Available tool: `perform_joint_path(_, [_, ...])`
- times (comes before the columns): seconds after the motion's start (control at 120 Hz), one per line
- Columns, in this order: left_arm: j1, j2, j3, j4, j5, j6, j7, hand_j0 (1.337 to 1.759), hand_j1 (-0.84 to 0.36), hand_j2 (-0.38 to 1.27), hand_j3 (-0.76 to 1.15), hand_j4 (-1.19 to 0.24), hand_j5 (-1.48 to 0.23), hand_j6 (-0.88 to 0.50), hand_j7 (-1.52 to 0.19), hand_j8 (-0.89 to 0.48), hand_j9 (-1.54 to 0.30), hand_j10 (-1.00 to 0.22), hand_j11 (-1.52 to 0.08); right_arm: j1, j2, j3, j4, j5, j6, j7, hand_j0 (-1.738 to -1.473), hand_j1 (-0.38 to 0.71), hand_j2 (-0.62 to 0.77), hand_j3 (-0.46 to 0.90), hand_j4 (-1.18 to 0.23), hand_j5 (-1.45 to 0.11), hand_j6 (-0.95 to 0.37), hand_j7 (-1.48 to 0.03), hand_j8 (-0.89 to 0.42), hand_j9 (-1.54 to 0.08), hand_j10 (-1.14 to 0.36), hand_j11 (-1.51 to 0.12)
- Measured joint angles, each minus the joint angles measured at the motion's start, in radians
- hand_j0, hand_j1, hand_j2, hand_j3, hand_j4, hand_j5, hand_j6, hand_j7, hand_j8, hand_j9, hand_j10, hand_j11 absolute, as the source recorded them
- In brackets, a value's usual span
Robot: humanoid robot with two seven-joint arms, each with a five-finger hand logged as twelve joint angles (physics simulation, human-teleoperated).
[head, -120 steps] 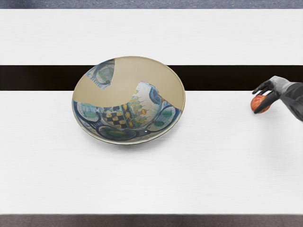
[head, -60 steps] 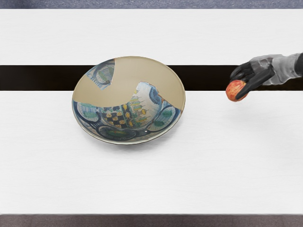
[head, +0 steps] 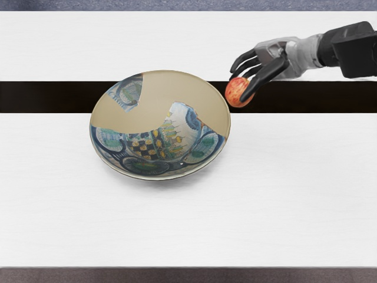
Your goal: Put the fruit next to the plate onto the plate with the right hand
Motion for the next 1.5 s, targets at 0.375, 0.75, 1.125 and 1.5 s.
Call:
perform_joint_path(0.375, [0.000,0.000,0.000,0.000,0.000,0.000,0.000,1.658,0.06,0.05,0.00,-0.24,-0.31,-0.24,-0.31,-0.24,-0.31,-0.24,-0.31,0.024,0.276,-0.001,-0.075,0.001,-0.061,0.001,-1.658,0.38,0.59,0.00,-0.76,-1.07,-0.46,-1.02,-0.31,-1.05,-0.47,-1.01])
perform_joint_path(0.75, [0.000,0.000,0.000,0.000,0.000,0.000,0.000,1.658,0.06,0.05,0.00,-0.24,-0.31,-0.24,-0.31,-0.24,-0.31,-0.24,-0.31,-0.021,0.532,-0.011,-0.297,-0.066,-0.069,0.006,-1.657,0.33,0.55,0.00,-0.77,-1.06,-0.53,-1.02,-0.38,-1.05,-0.52,-1.03])
perform_joint_path(1.125, [0.000,0.000,0.000,0.000,0.000,0.000,0.000,1.658,0.06,0.05,0.00,-0.24,-0.31,-0.24,-0.31,-0.24,-0.31,-0.24,-0.31,-0.053,0.584,-0.012,-0.371,-0.089,-0.071,0.006,-1.658,0.28,0.35,0.00,-0.65,-0.88,-0.55,-0.86,-0.42,-0.88,-0.52,-0.87])
perform_joint_path(1.5, [0.000,0.000,0.000,0.000,0.000,0.000,0.000,1.658,0.06,0.05,0.00,-0.24,-0.31,-0.24,-0.31,-0.24,-0.31,-0.24,-0.31,-0.051,0.584,-0.007,-0.401,-0.088,-0.081,0.004,-1.658,-0.08,0.03,0.00,-0.24,-0.32,-0.23,-0.32,-0.20,-0.32,-0.22,-0.32])
